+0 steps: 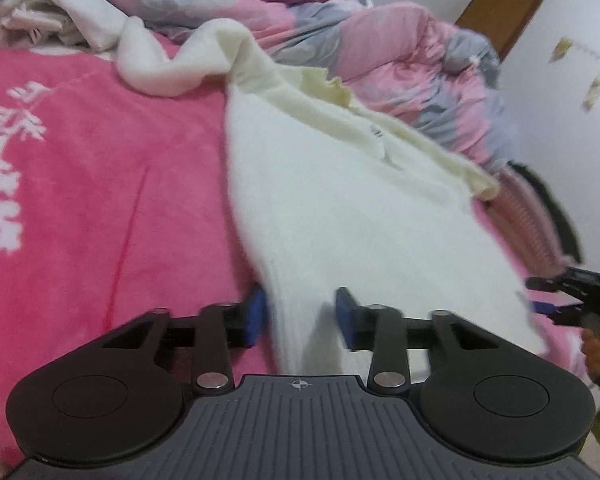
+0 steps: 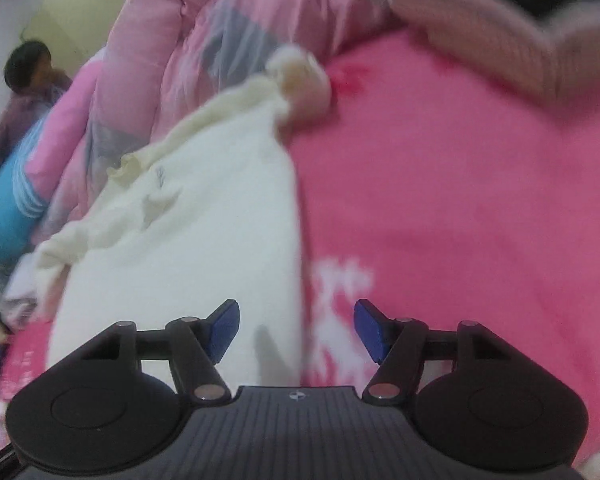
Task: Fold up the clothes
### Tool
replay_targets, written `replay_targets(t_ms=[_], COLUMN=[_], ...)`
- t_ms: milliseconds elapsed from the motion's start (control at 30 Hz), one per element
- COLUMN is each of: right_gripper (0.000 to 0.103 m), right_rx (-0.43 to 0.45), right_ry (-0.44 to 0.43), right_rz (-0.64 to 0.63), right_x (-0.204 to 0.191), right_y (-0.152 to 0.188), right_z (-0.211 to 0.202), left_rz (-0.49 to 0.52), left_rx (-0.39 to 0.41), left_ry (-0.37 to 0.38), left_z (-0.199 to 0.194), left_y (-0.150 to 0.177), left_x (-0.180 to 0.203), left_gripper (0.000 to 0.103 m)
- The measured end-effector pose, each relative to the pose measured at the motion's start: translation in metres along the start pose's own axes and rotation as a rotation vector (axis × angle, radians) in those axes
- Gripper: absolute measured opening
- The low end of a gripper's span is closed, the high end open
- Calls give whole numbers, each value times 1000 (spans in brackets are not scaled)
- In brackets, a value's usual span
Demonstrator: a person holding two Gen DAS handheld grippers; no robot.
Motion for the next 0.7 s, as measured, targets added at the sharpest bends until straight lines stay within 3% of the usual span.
replay_targets(t_ms=[67,100,167,200,400,467,567,633,700], right_gripper=[57,39,15,11,9,10,20,24,27], right_rx=[1,18,29,37,100,87,12,41,107], right_ry=[-52,-46,-39,-44,-133,-114,-31,-49,3], right_rz=[5,-46,-118,-132,-107,-109,-98,-74,-101], right_x=[4,-2,-12,-15,-11,-4,11,18,13], right_y=[19,23,29,30,25,26,30,35,40], right_z=[5,5,5,3,-41,-40,-13,-18,-34], left_rz=[-4,-6,-12,-12,-13,-10,-23,-36,18], left_rx=[-3,-4,-1,7,10,-26,-59,-46,10], left_ry=[-27,-41,-68,-75,-78,-87,-99,-108,-150], left_z=[-2,-3,-7,-13,-39,-31,-25,-31,-45], left_y=[1,2,3,2,0,3,7,9,9], left_x=[4,6,10,13,26,23,16,11,13], left_gripper=[12,10,7,7,6,6,10,16,20])
Point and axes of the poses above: each gripper's, at about its wrist camera, not at the fingertips, and z roughly the way its jaws point, x to its right, y to its underside, the point moved 3 cm from there along z, roughly the way its jaws point, and after that the axes turned 2 degrees about -x, right-handed, at the moved point
